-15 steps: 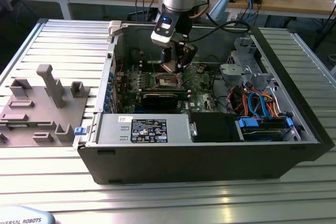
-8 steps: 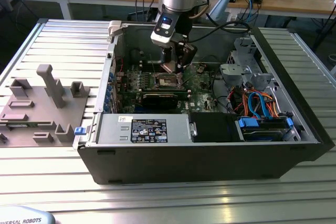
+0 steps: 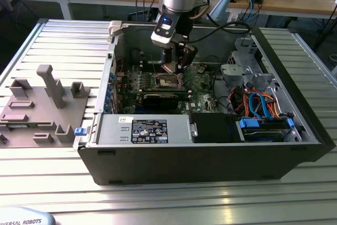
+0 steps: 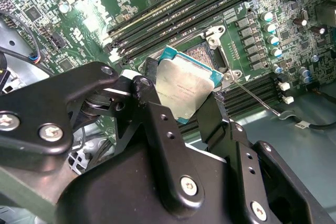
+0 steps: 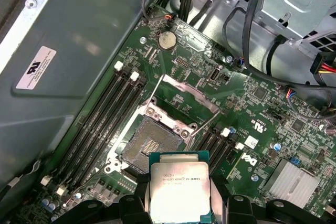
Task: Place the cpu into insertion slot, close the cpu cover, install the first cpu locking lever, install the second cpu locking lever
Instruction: 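Place the cpu into insertion slot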
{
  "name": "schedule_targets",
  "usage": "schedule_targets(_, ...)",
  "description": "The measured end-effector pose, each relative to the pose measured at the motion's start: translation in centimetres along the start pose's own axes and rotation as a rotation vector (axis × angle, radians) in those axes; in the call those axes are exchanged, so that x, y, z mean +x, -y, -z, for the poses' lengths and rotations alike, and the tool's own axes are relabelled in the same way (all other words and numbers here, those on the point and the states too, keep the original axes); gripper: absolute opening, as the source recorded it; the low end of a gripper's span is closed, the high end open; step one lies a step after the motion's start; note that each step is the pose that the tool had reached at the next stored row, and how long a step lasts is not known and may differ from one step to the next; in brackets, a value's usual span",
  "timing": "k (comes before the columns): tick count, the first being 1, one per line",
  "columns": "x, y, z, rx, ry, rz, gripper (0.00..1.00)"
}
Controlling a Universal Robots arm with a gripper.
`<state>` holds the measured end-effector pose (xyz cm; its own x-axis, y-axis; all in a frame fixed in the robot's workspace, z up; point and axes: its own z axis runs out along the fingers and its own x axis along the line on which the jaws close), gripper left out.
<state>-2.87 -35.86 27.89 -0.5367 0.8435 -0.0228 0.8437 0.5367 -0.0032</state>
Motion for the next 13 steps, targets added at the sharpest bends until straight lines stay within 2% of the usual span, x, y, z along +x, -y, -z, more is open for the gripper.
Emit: schedule_targets(13,0.00,0.00,-0.22,0.0012,0.0018,-0.008,0.54)
